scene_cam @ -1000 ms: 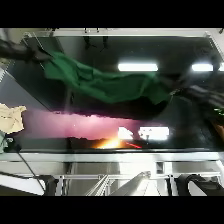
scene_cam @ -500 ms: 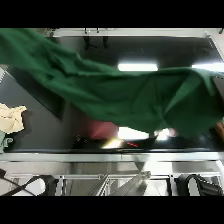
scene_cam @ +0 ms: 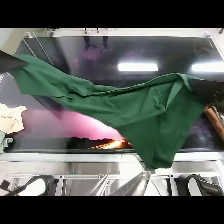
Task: Fold the shirts.
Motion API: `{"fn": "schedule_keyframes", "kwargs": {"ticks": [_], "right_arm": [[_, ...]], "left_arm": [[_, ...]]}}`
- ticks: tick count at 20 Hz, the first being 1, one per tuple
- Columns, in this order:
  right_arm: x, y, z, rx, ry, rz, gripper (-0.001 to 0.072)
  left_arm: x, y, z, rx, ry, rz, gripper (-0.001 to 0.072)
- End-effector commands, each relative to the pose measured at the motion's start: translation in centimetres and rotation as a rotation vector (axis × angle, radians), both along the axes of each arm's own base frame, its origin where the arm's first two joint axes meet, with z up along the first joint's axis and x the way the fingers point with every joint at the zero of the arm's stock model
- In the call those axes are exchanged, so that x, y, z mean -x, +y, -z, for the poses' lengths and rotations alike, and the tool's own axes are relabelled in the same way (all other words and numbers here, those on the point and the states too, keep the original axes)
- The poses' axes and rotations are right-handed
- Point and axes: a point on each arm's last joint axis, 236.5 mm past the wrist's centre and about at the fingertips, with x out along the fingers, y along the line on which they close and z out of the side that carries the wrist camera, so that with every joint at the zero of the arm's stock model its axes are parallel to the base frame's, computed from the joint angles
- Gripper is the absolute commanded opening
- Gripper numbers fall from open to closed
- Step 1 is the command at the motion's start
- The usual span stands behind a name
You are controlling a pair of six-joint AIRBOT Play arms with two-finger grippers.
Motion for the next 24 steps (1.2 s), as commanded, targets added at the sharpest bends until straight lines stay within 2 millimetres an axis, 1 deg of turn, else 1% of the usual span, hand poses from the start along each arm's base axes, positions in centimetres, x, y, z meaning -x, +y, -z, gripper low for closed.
{"fn": "schedule_keyframes", "kwargs": {"ticks": [1,2,3,4,5,6,7,8,9,10,11,12,13,14,15,16,17,18,19,21,22,24], "right_arm": [[-6.1,-3.1,9.0,0.056,0.177,0.073,0.0024],[-7.9,-3.1,11.0,0.039,0.201,0.076,0.0024],[-9.8,-2.9,13.2,0.021,0.213,0.084,0.0025],[-11.5,-2.5,15.2,0.000,0.223,0.093,0.0054],[-13.3,-2.2,17.3,-0.034,0.236,0.104,0.0283],[-14.6,-2.2,19.0,-0.076,0.257,0.108,0.0492],[-15.6,-2.0,20.1,-0.121,0.277,0.082,0.0512],[-16.1,-2.0,20.6,-0.142,0.281,0.049,0.0512],[-16.4,-2.4,20.3,-0.160,0.268,0.015,0.0510],[-16.5,-3.2,19.5,-0.188,0.261,0.004,0.0509],[-16.6,-4.6,18.7,-0.204,0.259,0.014,0.0509],[-16.4,-6.4,18.3,-0.212,0.286,0.043,0.0509],[-15.9,-8.0,18.4,-0.213,0.336,0.068,0.0509],[-14.9,-9.4,19.3,-0.189,0.412,0.084,0.0508],[-13.6,-10.7,20.7,-0.154,0.503,0.101,0.0508],[-12.1,-12.0,22.6,-0.117,0.612,0.126,0.0508],[-10.8,-12.6,24.0,-0.090,0.689,0.132,0.0509],[-9.9,-13.1,25.2,-0.058,0.741,0.137,0.0508],[-9.4,-13.4,26.0,-0.029,0.764,0.137,0.0508],[-9.7,-13.7,26.9,-0.034,0.786,0.156,0.0508],[-9.8,-13.9,27.4,-0.042,0.803,0.158,0.0508],[-9.4,-13.5,27.9,-0.055,0.831,0.133,0.0505]], "left_arm": [[-3.3,-1.4,8.8,0.058,0.146,0.030,0.0029],[-4.9,-1.9,11.3,0.066,0.176,0.017,0.0028],[-6.9,-2.1,14.0,0.068,0.201,-0.022,0.0028],[-8.7,-1.9,16.5,0.056,0.216,-0.065,0.0026],[-10.3,-1.5,19.0,0.033,0.234,-0.099,0.0023],[-11.3,-1.4,20.7,0.041,0.272,-0.128,0.0045],[-12.1,-1.2,21.9,0.057,0.312,-0.145,0.0365],[-12.6,-1.2,22.5,0.074,0.350,-0.151,0.0667],[-13.0,-1.1,22.9,0.084,0.376,-0.145,0.0712],[-13.1,-0.9,23.0,0.084,0.396,-0.131,0.0712],[-13.0,-0.6,22.8,0.081,0.416,-0.122,0.0712],[-12.8,-0.3,22.5,0.070,0.437,-0.107,0.0712],[-12.2,0.1,22.2,0.054,0.469,-0.093,0.0712],[-11.4,0.5,22.2,0.035,0.502,-0.080,0.0712],[-10.3,0.8,22.5,0.005,0.548,-0.068,0.0712],[-9.1,1.3,23.2,-0.029,0.601,-0.060,0.0712],[-8.1,1.7,24.0,-0.052,0.655,-0.068,0.0712],[-7.1,1.5,24.8,-0.047,0.703,-0.075,0.0712],[-6.5,1.3,25.6,-0.036,0.741,-0.086,0.0712],[-5.3,1.2,28.1,-0.020,0.806,-0.126,0.0712],[-4.9,1.2,29.0,-0.013,0.825,-0.144,0.0711],[-3.9,0.6,29.9,0.012,0.853,-0.138,0.0711]]}}
